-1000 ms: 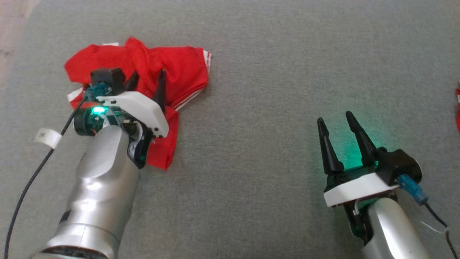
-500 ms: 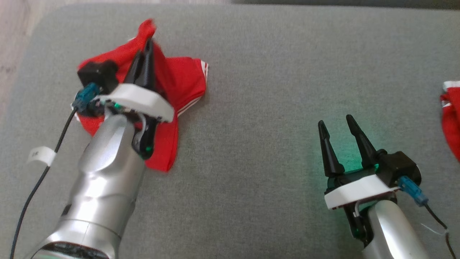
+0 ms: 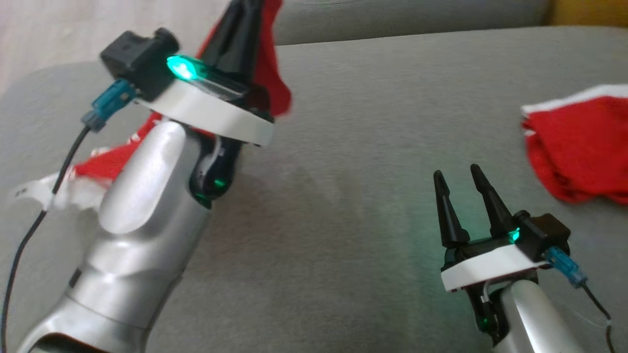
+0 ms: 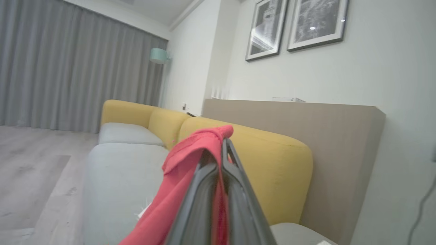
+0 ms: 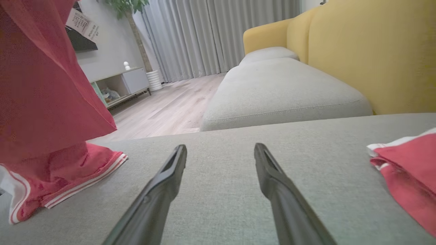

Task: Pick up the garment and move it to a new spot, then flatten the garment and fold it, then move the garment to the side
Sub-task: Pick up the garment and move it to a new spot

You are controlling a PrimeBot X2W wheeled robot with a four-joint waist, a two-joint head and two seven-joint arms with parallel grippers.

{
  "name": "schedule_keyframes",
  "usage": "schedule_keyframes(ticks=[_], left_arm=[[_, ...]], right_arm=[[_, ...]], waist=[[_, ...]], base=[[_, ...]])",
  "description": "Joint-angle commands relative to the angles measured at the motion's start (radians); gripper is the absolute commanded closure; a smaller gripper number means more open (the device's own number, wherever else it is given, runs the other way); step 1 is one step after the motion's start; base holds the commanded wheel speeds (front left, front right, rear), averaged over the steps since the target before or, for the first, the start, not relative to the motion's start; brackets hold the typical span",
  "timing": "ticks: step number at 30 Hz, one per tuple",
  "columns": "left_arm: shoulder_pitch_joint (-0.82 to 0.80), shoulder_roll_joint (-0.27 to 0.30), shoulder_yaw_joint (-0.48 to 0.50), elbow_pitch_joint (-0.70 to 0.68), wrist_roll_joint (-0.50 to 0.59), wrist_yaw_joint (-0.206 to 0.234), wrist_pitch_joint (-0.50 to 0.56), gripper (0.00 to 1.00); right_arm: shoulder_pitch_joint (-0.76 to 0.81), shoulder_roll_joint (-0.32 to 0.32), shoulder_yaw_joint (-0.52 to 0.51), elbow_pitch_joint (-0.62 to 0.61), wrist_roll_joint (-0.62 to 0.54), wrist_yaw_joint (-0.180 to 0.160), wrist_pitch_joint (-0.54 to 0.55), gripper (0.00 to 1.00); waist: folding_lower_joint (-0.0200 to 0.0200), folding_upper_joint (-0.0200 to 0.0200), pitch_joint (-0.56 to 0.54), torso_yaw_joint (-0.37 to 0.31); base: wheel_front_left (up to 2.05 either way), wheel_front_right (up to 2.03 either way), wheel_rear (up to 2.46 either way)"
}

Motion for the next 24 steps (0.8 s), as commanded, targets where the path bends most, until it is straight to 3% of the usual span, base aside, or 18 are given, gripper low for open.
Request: schedule_keyframes(ticks=[1,7,14,15,16,17,24], left_arm=[[-0.049,0.024,0.023,-0.047,-0.001,-0.004,0.011,1.0],[-0.085,-0.001,-0.021,-0.08,0.015,0.019,0.071,1.0],[-0.178,-0.02,-0.035,0.058,0.05,0.023,0.054,1.0],[-0.193,-0.028,-0.034,0.087,0.046,0.021,0.045,0.91],[-0.209,-0.033,-0.036,0.117,0.048,0.018,0.035,0.42],[-0.223,-0.036,-0.046,0.151,0.054,0.015,0.032,0.0],[-0.257,-0.024,-0.103,0.304,0.073,0.0,-0.01,0.0]], right_arm=[[-0.021,-0.002,0.028,-0.036,0.008,-0.001,-0.011,0.0],[-0.041,-0.002,0.053,-0.052,0.044,-0.001,-0.011,0.0],[-0.066,-0.002,0.094,-0.078,0.08,-0.001,-0.011,0.0],[-0.069,-0.002,0.097,-0.082,0.083,-0.001,-0.011,0.0],[-0.071,-0.002,0.1,-0.084,0.085,-0.001,-0.011,0.0],[-0.074,-0.002,0.102,-0.086,0.087,-0.001,-0.011,0.0],[-0.086,-0.002,0.097,-0.092,0.086,-0.001,-0.011,0.0]], waist=[[0.0001,-0.0001,-0.008,-0.068],[0.0001,-0.0001,0.027,-0.22],[0.0001,-0.0001,0.094,-0.334],[0.0001,-0.0001,0.103,-0.341],[0.0001,-0.0001,0.112,-0.347],[0.0001,-0.0001,0.12,-0.35],[0.0001,-0.0001,0.144,-0.329]], base=[[0.0,0.0,0.0],[0.0,0.0,0.0],[0.0,0.0,0.0],[0.0,0.0,0.0],[0.0,0.0,0.0],[0.0,0.0,0.0],[0.0,0.0,0.0]])
